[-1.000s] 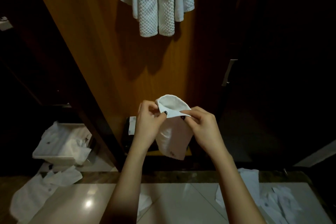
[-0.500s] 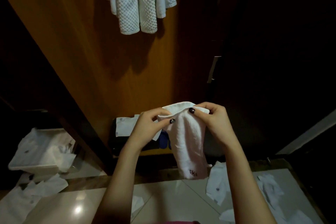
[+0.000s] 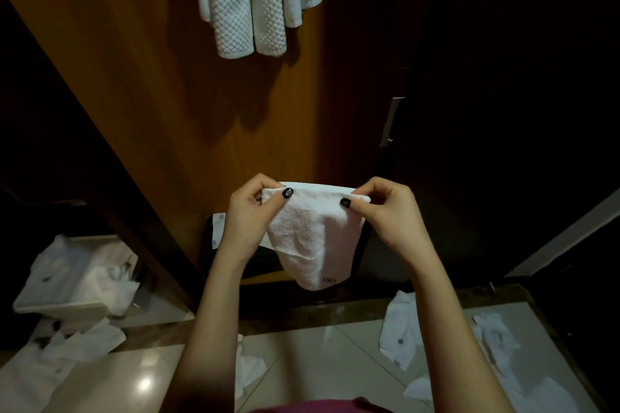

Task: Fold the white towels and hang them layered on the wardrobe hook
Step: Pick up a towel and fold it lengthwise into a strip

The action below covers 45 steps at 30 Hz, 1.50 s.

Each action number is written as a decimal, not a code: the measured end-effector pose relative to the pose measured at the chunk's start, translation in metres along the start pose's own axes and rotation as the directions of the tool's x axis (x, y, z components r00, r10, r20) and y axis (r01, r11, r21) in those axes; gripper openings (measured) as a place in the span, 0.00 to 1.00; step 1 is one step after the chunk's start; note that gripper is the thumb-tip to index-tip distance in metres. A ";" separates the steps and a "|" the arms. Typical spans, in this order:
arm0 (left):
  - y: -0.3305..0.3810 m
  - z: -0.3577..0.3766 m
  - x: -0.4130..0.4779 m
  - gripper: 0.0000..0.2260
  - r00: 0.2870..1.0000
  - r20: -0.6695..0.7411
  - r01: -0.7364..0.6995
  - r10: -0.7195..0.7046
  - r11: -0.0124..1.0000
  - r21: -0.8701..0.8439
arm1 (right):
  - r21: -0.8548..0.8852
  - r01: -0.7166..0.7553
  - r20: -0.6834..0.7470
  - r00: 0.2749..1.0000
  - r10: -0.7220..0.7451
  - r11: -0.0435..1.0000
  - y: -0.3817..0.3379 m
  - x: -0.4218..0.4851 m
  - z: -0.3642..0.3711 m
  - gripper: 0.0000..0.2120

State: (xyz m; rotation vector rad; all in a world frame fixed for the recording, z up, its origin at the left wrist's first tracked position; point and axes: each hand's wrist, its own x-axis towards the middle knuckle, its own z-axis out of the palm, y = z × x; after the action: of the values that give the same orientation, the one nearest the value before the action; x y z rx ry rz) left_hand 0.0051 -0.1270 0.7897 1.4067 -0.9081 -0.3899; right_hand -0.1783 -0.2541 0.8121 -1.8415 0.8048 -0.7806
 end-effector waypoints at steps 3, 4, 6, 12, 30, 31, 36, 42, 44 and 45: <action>0.002 -0.007 -0.002 0.08 1.000 -0.026 -0.013 0.013 1.000 -0.001 | -0.019 0.041 -0.005 0.999 -0.041 0.999 -0.002 -0.003 0.005 0.07; 0.002 -0.009 -0.003 0.08 0.999 -0.031 -0.017 0.018 1.000 0.006 | -0.015 0.054 -0.016 0.998 -0.054 0.998 -0.004 -0.005 0.007 0.07; 0.001 -0.015 -0.004 0.11 1.000 -0.023 0.014 -0.013 0.999 0.050 | 0.004 0.079 -0.031 0.996 -0.079 0.997 -0.006 -0.007 0.011 0.07; 0.001 -0.025 -0.014 0.15 0.997 0.017 0.061 -0.079 0.880 0.471 | -0.057 0.078 0.123 0.990 -0.071 0.995 -0.009 -0.017 0.024 0.09; 0.011 -0.007 -0.026 0.10 0.929 0.341 -0.016 -0.142 0.907 0.420 | -0.196 0.019 0.164 0.986 0.014 0.980 -0.013 -0.033 0.013 0.09; 0.012 -0.009 -0.027 0.10 0.931 0.339 -0.016 -0.131 0.917 0.399 | -0.199 0.017 0.176 0.984 0.019 0.980 -0.015 -0.034 0.012 0.10; 0.027 -0.007 -0.031 0.12 0.927 0.374 -0.053 -0.029 0.977 0.207 | -0.131 0.165 0.175 0.974 -0.141 0.978 -0.027 -0.039 0.014 0.15; 0.041 -0.008 -0.032 0.08 0.957 0.265 -0.102 0.115 0.993 -0.062 | 0.176 0.092 0.130 0.985 -0.115 0.980 -0.039 -0.040 0.017 0.13; 0.041 -0.010 -0.033 0.07 0.966 0.236 -0.084 0.108 0.990 -0.111 | 0.288 0.031 0.150 0.986 -0.077 0.957 -0.040 -0.041 0.016 0.10; 0.041 -0.010 -0.033 0.06 0.968 0.231 -0.074 0.102 0.989 -0.129 | 0.322 0.019 0.150 0.986 -0.071 0.947 -0.041 -0.042 0.015 0.09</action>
State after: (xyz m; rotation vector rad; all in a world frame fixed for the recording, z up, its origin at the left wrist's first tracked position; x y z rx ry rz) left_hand -0.0190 -0.0889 0.8192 1.2219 -1.1193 -0.5444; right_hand -0.1830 -0.1991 0.8374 -1.6111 0.5011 -0.7341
